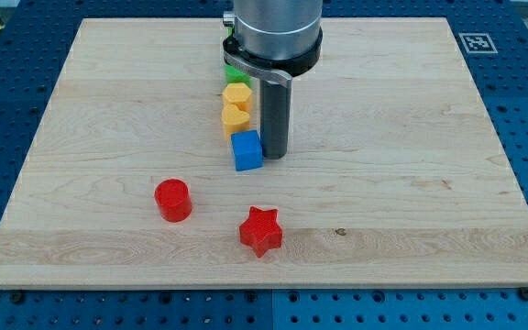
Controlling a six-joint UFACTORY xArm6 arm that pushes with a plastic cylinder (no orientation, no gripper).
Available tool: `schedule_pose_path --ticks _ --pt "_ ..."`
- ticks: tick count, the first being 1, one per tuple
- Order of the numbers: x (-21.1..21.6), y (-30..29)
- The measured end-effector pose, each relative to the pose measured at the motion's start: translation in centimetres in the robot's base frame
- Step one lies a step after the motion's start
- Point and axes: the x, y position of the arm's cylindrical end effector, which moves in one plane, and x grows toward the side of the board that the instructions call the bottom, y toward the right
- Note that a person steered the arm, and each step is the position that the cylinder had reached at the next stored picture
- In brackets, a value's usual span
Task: Push the blue cube below the yellow heart
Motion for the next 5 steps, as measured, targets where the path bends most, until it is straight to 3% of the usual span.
schedule_pose_path --ticks 5 --pt "0.0 -0.84"
